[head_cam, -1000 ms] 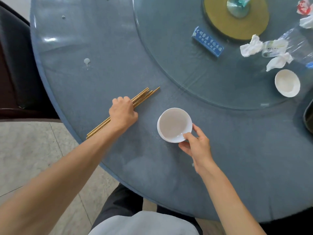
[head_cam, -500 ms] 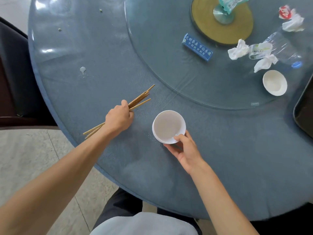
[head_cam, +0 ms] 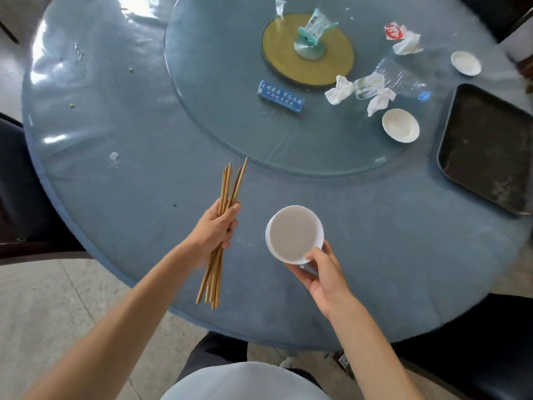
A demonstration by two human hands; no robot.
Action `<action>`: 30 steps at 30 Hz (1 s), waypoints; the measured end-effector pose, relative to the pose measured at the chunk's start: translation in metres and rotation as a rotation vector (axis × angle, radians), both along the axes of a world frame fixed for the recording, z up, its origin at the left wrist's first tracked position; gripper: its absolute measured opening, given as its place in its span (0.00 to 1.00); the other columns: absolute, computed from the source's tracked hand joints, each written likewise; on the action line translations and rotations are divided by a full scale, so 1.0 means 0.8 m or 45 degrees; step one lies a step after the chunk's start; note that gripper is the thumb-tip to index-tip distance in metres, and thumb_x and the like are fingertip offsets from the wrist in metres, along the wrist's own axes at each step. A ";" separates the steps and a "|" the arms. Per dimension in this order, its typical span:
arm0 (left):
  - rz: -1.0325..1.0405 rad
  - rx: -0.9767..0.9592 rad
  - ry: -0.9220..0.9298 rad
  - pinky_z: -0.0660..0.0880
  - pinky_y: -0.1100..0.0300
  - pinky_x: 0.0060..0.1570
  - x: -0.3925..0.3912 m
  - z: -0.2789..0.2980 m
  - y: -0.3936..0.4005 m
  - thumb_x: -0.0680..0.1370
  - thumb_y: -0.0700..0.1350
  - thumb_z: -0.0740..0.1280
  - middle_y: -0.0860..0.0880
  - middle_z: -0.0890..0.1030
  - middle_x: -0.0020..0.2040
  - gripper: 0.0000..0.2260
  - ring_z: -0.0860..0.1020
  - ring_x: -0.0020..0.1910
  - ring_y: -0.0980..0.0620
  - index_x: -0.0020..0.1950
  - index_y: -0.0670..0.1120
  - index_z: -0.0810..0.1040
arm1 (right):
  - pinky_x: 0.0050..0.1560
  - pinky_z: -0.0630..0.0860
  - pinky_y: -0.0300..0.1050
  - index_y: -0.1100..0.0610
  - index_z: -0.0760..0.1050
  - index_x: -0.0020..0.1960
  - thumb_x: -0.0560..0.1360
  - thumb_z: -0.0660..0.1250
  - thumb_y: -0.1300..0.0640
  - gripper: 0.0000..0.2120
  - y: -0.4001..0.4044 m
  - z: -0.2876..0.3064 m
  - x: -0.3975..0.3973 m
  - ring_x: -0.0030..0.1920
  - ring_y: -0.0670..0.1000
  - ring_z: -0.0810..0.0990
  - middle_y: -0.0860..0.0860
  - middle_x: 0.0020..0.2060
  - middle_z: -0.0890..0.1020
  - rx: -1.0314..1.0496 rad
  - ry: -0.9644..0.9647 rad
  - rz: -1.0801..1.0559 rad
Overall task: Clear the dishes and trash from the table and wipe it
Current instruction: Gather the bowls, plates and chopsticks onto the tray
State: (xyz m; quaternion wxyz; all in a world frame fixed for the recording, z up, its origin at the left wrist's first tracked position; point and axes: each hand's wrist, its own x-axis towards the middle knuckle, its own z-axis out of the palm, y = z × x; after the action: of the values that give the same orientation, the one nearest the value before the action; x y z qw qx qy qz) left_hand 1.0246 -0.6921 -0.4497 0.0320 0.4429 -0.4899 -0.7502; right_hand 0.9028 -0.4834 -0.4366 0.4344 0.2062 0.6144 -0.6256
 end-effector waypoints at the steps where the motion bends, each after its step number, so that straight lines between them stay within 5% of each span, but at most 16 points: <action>1: -0.011 0.038 0.028 0.61 0.63 0.25 -0.007 0.005 0.015 0.84 0.51 0.64 0.54 0.67 0.32 0.08 0.60 0.26 0.56 0.50 0.49 0.69 | 0.55 0.84 0.57 0.52 0.78 0.68 0.76 0.61 0.69 0.24 0.016 0.004 0.002 0.58 0.56 0.81 0.57 0.66 0.77 -0.008 0.005 -0.037; 6: -0.202 0.043 0.077 0.60 0.63 0.23 -0.041 0.030 0.115 0.84 0.45 0.64 0.51 0.67 0.32 0.05 0.61 0.25 0.55 0.51 0.46 0.69 | 0.56 0.84 0.58 0.54 0.77 0.67 0.77 0.60 0.69 0.22 0.121 0.027 0.021 0.58 0.55 0.81 0.60 0.67 0.76 -0.056 0.050 -0.252; 10: -0.349 0.132 0.141 0.62 0.64 0.22 -0.058 0.051 0.223 0.83 0.40 0.62 0.49 0.70 0.32 0.03 0.65 0.21 0.53 0.50 0.46 0.72 | 0.58 0.83 0.60 0.52 0.78 0.67 0.77 0.60 0.69 0.23 0.234 0.037 0.055 0.48 0.51 0.87 0.58 0.66 0.77 -0.093 0.061 -0.466; 13: -0.443 0.332 0.186 0.60 0.66 0.21 -0.052 0.061 0.312 0.83 0.39 0.58 0.50 0.68 0.31 0.06 0.62 0.21 0.56 0.51 0.46 0.73 | 0.51 0.85 0.55 0.50 0.80 0.65 0.76 0.60 0.70 0.24 0.325 0.040 0.095 0.60 0.57 0.81 0.58 0.67 0.77 -0.107 0.070 -0.581; 18: -0.730 0.422 0.221 0.58 0.67 0.19 -0.018 0.068 0.487 0.85 0.48 0.60 0.50 0.58 0.35 0.04 0.57 0.23 0.58 0.59 0.52 0.73 | 0.46 0.86 0.53 0.53 0.79 0.64 0.76 0.59 0.70 0.23 0.484 0.052 0.182 0.56 0.58 0.81 0.60 0.66 0.76 -0.074 0.088 -0.818; 21: -0.860 0.442 0.211 0.58 0.67 0.19 0.001 0.074 0.583 0.85 0.53 0.61 0.49 0.52 0.39 0.05 0.56 0.24 0.58 0.58 0.53 0.72 | 0.44 0.86 0.50 0.53 0.78 0.64 0.76 0.59 0.70 0.22 0.573 0.058 0.233 0.62 0.64 0.81 0.60 0.66 0.77 -0.040 0.075 -0.946; 26: -1.046 0.492 0.141 0.55 0.66 0.21 0.019 0.083 0.710 0.85 0.52 0.61 0.52 0.61 0.33 0.07 0.56 0.25 0.57 0.58 0.51 0.70 | 0.45 0.87 0.50 0.54 0.76 0.68 0.77 0.60 0.68 0.22 0.692 0.051 0.286 0.45 0.56 0.88 0.61 0.65 0.77 -0.044 0.060 -1.178; 30: -1.175 0.593 0.076 0.58 0.68 0.20 0.020 0.087 0.786 0.85 0.49 0.60 0.53 0.63 0.32 0.05 0.59 0.23 0.59 0.54 0.49 0.71 | 0.49 0.86 0.53 0.54 0.76 0.66 0.78 0.60 0.68 0.20 0.756 0.044 0.309 0.51 0.56 0.84 0.61 0.64 0.77 -0.080 0.041 -1.355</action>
State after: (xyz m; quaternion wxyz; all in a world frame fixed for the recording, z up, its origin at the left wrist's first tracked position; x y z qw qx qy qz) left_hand 1.0405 -0.0630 -0.3803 -0.3877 0.1544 -0.4530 -0.7878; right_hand 1.1498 0.1213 -0.4017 0.0537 0.4666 0.4124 -0.7806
